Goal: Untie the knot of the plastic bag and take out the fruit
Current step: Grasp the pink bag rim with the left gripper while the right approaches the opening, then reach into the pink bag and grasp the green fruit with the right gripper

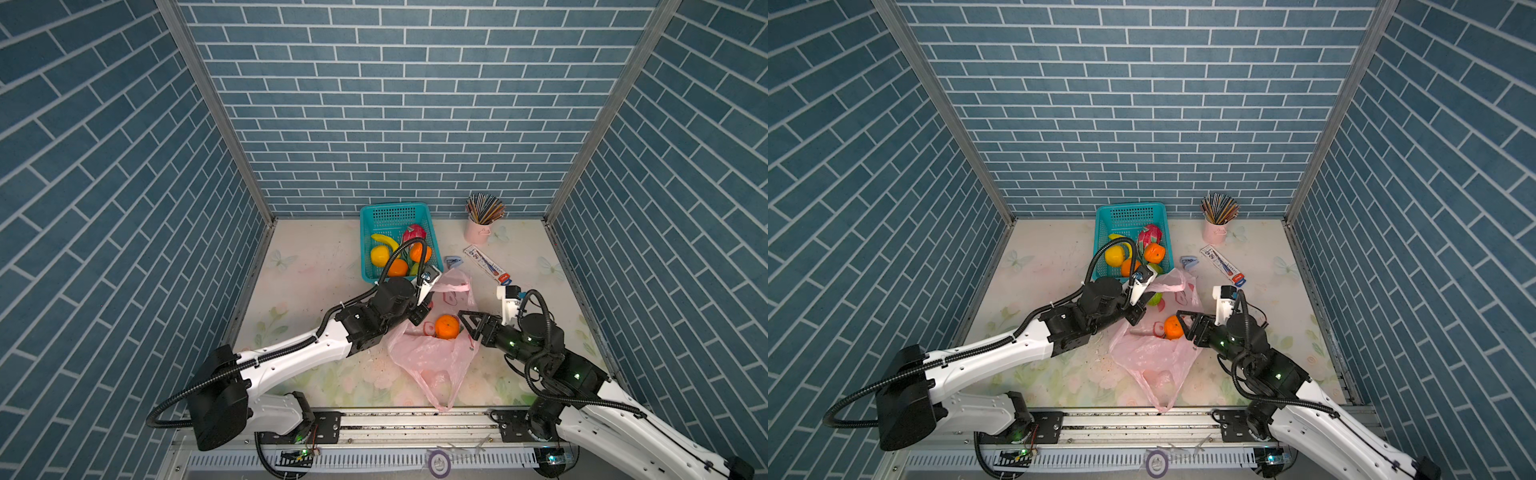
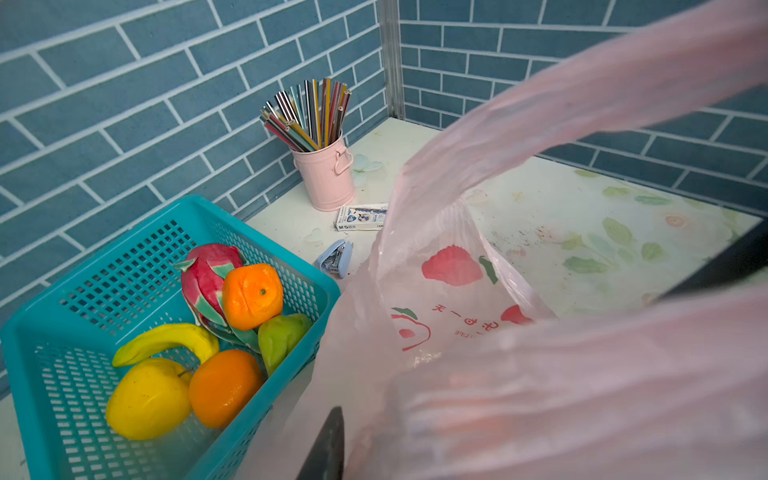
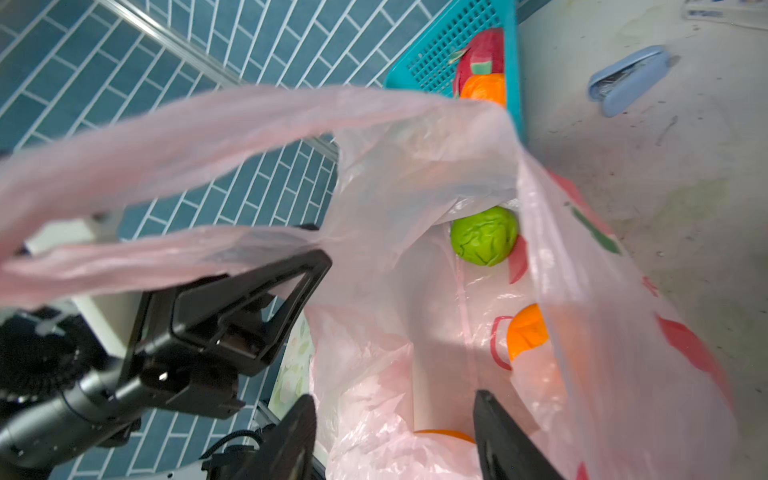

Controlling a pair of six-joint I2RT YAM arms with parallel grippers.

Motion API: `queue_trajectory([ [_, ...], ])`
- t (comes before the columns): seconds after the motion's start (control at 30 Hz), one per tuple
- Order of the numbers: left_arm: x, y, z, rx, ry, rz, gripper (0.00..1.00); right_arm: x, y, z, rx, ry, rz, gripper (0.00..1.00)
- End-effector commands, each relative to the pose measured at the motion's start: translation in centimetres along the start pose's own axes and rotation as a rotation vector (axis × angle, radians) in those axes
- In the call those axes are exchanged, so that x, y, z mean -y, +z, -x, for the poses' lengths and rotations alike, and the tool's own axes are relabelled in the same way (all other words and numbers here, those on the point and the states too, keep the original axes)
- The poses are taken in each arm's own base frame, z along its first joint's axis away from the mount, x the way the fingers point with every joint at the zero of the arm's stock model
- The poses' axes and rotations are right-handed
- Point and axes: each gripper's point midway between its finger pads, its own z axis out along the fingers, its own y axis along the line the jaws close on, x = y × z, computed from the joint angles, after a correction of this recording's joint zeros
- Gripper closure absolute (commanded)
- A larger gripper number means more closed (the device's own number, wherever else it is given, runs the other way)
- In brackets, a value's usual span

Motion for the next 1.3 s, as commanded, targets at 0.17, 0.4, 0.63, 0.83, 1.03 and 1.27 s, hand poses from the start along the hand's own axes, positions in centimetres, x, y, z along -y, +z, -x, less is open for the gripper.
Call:
queue_trajectory([
  [0.17,-2.1,-0.7,2.1,0.06,-0.187,-0.001,0.73,-1.9,5.6,-1.3,-0.017,-0.154,-0.011,0.38],
  [0.4,-3.7,-0.8,1.9,0.066,-0.255,0.011,0.74,0.0,10.9,-2.8,-0.061,-0.172,-0.129,0.36],
  [0.63,-4.8,-0.9,2.4,0.084,-0.295,0.004,0.75,2.4,15.0,-3.4,-0.067,-0.142,-0.263,0.31],
  [0.83,-5.2,-1.2,2.0,0.088,-0.322,0.015,0.76,4.8,17.8,-3.6,-0.072,-0.062,-0.343,0.26],
  [1.03,-5.1,-1.7,1.5,0.09,-0.315,0.007,0.76,7.3,19.7,-2.8,-0.036,0.007,-0.424,0.25],
  [1.27,-5.0,-2.2,1.0,0.09,-0.308,0.008,0.76,9.2,20.7,-1.8,0.012,0.031,-0.503,0.15],
])
